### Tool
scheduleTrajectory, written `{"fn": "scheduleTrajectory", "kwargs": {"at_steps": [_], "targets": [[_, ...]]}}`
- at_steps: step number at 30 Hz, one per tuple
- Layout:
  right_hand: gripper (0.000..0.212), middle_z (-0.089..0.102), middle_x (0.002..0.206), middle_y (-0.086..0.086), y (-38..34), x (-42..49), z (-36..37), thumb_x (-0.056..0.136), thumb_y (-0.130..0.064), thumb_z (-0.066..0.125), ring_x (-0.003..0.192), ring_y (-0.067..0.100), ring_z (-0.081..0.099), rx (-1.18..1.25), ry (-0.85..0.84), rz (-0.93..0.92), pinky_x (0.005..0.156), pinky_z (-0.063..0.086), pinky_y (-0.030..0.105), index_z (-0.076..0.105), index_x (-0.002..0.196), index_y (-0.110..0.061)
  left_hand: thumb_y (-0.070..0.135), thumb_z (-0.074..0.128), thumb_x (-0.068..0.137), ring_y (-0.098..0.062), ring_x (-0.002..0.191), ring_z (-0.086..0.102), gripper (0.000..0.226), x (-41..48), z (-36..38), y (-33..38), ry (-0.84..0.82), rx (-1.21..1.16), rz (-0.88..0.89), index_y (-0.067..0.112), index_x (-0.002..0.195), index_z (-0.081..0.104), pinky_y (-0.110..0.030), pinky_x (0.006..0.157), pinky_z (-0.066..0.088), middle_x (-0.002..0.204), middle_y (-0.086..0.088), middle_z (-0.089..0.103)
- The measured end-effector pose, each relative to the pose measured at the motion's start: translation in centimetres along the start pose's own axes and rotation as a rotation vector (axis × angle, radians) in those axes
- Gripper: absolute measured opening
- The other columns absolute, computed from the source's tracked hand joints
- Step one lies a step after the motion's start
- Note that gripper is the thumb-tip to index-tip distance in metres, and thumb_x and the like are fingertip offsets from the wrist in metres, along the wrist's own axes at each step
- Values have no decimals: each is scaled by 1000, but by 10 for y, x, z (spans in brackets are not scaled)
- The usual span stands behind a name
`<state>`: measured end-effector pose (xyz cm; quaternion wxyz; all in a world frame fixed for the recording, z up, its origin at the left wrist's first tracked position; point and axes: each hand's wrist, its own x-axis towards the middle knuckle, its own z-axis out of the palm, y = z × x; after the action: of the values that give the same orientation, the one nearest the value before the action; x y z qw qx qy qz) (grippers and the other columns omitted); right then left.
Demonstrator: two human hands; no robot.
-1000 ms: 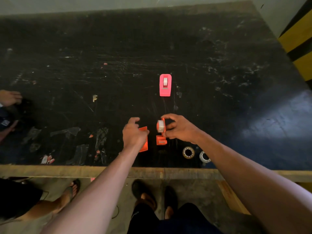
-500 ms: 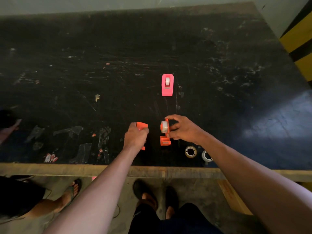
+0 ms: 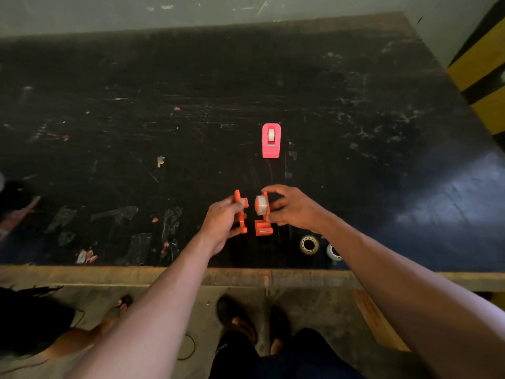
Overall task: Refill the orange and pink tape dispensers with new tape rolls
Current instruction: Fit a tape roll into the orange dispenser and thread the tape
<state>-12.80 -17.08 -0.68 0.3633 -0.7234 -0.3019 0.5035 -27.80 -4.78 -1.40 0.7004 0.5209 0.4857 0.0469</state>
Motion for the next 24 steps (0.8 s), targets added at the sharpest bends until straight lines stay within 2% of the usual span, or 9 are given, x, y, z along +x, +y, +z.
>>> {"fn": "scheduleTrajectory", "kwargs": {"at_steps": [2, 3, 7, 13, 24], "targets": [[73, 73, 106, 1, -1, -1, 1, 85, 0, 71, 98, 17, 71, -9, -4, -3, 94, 56, 43, 39, 145, -27, 20, 61, 103, -25, 121, 65, 56, -4, -1, -1, -18, -39, -12, 29, 156, 44, -42, 84, 56, 134, -5, 68], [73, 73, 107, 2, -1, -1, 1, 85, -1, 71, 99, 18, 71, -20, -5, -5, 95, 56, 44, 39, 145, -27, 19, 61, 103, -27, 122, 65, 59, -6, -2, -1, -23, -44, -8, 32, 157, 41, -43, 83, 57, 138, -7, 67], [74, 73, 108, 1, -2, 1, 2, 84, -3, 72, 99, 16, 71, -46, 4, -12, 95, 55, 46, 40, 146, -27, 19, 60, 104, -24, 112, 69, 51, -11, -3, -2, -48, -46, 23, 32, 152, 49, -42, 81, 58, 131, -6, 71], [74, 72, 109, 2, -7, 2, 2, 84, -2, 72, 101, 17, 70, -76, -3, -31, 97, 54, 47, 39, 147, -27, 23, 62, 103, -27, 119, 68, 49, -13, -5, -2, -44, -8, 61, 30, 151, 53, -42, 84, 59, 141, -7, 67], [76, 73, 106, 2, -14, 8, 5, 83, -4, 73, 100, 20, 71, -110, -10, -24, 96, 54, 46, 38, 147, -25, 21, 67, 99, -25, 112, 73, 46, -6, -12, 4, -34, 69, 73, 25, 144, 61, -39, 78, 62, 131, -7, 72]]}}
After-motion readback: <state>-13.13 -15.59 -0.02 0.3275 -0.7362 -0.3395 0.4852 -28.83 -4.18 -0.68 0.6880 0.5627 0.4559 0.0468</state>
